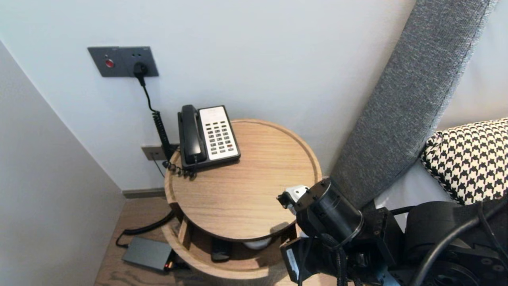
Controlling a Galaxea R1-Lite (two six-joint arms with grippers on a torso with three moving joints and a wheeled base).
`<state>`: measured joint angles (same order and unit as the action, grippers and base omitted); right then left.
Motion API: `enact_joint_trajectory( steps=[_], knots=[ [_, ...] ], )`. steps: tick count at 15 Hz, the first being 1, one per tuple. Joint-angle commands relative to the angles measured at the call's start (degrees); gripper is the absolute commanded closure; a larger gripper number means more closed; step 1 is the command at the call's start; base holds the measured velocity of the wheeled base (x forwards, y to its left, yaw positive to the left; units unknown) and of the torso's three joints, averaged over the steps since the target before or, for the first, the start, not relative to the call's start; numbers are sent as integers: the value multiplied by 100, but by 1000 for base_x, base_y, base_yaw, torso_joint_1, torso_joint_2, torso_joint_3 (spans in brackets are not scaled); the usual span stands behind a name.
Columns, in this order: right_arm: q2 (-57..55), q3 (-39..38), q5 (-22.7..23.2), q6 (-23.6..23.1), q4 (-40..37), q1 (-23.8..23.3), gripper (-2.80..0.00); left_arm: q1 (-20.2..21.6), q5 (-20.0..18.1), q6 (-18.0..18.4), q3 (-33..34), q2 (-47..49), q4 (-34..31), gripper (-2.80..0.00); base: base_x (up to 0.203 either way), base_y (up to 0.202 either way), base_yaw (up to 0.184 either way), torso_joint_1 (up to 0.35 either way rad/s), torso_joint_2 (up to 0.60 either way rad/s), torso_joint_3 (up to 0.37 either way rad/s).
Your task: Open the nightstand drawer, then take the remote control out of the drawer one by one and place them on the table
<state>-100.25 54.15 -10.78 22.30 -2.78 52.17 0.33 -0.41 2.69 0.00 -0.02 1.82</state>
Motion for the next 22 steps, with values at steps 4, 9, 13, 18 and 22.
enact_joint_trajectory(
  steps=[4,9,13,18,22],
  knots=[
    [247,-364,10,12,-27,296,0,11,-2,3,70,-6,3,0,0,0,0,0,0,0],
    [313,-749,36,21,-21,590,0,6,-2,3,70,-6,3,0,0,0,0,0,0,0],
    [313,-1022,35,38,107,823,0,2,-2,3,70,-6,3,0,0,0,0,0,0,0],
    [365,-1205,14,47,190,970,0,2,-2,3,70,-6,3,0,0,0,0,0,0,0],
    [642,-1246,14,48,172,965,0,3,-2,3,70,-6,3,0,0,0,0,0,0,0]
  ],
)
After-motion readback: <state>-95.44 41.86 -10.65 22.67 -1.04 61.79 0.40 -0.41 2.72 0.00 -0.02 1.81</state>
